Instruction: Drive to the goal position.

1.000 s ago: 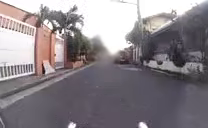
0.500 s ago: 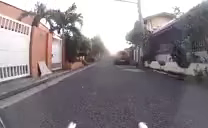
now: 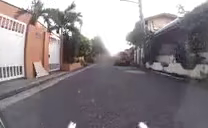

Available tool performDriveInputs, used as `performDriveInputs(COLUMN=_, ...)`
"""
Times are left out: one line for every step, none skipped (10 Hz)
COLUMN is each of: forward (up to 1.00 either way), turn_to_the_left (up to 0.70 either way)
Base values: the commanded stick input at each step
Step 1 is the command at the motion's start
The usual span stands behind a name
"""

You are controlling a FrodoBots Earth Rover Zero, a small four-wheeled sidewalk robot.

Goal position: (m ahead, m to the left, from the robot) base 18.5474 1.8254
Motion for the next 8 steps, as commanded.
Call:
performDriveInputs(forward=0.70, turn_to_the_left=0.00)
performDriveInputs(forward=0.70, turn_to_the_left=0.00)
performDriveInputs(forward=0.70, turn_to_the_left=0.00)
performDriveInputs(forward=0.70, turn_to_the_left=0.00)
performDriveInputs(forward=0.70, turn_to_the_left=0.00)
performDriveInputs(forward=0.70, turn_to_the_left=0.00)
performDriveInputs(forward=0.70, turn_to_the_left=0.00)
performDriveInputs(forward=0.70, turn_to_the_left=0.00)
